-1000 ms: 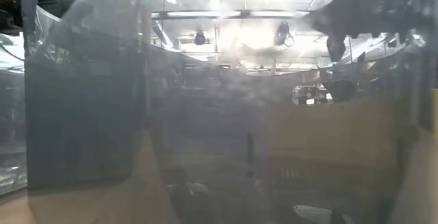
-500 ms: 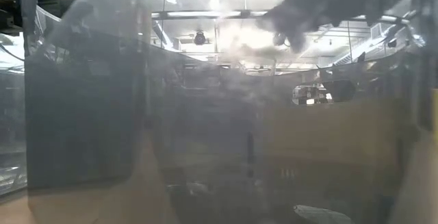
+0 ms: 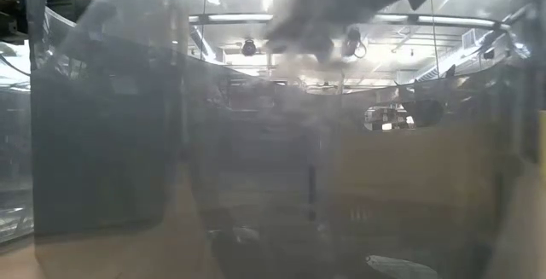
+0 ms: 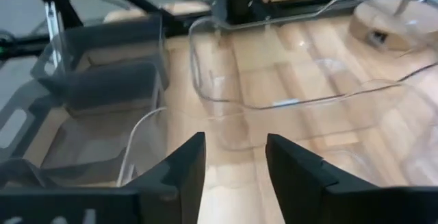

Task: Stack baskets by color
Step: Stack the left transparent bin on the top of the right transparent bin

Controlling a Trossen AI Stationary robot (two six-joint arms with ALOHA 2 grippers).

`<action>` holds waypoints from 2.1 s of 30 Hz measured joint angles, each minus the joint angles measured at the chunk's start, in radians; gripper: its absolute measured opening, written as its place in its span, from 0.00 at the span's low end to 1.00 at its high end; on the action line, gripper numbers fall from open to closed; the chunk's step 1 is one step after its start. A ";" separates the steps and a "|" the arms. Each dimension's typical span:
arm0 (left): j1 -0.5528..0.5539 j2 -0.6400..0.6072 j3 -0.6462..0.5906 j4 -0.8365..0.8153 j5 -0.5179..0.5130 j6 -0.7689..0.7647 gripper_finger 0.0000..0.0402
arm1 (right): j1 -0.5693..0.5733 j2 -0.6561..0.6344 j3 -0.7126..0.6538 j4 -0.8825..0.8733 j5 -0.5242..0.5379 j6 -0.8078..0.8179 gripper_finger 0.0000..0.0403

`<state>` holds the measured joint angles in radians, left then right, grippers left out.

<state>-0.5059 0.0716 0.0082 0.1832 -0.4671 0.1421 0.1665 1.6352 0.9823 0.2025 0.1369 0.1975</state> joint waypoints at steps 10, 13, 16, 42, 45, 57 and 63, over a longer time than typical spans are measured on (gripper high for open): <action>0.000 0.000 0.000 -0.001 0.000 0.000 0.08 | 0.054 0.104 0.191 -0.188 0.066 -0.029 0.44; 0.000 0.000 0.000 -0.001 0.000 0.000 0.09 | 0.064 0.115 0.228 -0.201 0.095 -0.030 0.44; 0.000 0.000 0.000 0.006 0.000 0.000 0.09 | 0.067 0.132 0.265 -0.201 0.105 -0.048 0.44; 0.000 0.013 0.000 0.000 -0.002 0.000 0.07 | -0.007 0.658 1.069 -0.712 -0.009 -0.245 0.44; 0.000 0.013 0.000 0.000 -0.002 0.000 0.08 | -0.004 0.707 1.144 -0.763 -0.009 -0.261 0.44; 0.000 0.013 0.000 0.001 -0.002 0.000 0.08 | 0.000 0.771 1.242 -0.830 -0.013 -0.272 0.44; 0.000 0.013 0.000 0.000 -0.002 0.000 0.07 | -0.004 0.770 1.231 -0.846 -0.016 -0.272 0.44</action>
<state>-0.5060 0.0849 0.0086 0.1832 -0.4694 0.1425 0.1621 2.4050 2.2128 -0.6438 0.1205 -0.0746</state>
